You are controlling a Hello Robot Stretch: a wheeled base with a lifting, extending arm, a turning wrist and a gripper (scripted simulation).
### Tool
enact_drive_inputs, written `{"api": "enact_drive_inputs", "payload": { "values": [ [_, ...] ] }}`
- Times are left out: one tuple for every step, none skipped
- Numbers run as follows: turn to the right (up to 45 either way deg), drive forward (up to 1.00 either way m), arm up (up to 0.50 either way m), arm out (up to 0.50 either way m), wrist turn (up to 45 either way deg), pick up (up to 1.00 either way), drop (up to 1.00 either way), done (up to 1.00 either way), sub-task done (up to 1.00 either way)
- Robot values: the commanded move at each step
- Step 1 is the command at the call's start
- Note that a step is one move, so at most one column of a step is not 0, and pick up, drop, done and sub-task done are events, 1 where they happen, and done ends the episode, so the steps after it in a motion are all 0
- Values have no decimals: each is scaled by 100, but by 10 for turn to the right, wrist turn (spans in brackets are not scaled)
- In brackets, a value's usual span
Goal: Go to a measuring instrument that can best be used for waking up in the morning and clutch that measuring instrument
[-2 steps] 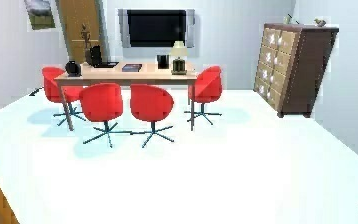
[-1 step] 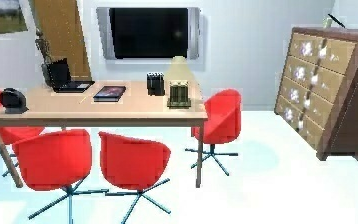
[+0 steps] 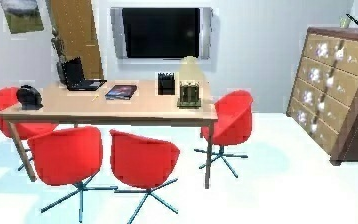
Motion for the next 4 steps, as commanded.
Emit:
{"api": "enact_drive_inputs", "payload": {
  "values": [
    [0, 5, 0, 0, 0, 0, 0, 0, 0],
    [-450, 0, 0, 0, 0, 0, 0, 0, 0],
    [-60, 0, 0, 0, 0, 0, 0, 0, 0],
    [0, 75, 0, 0, 0, 0, 0, 0, 0]
  ]
}}
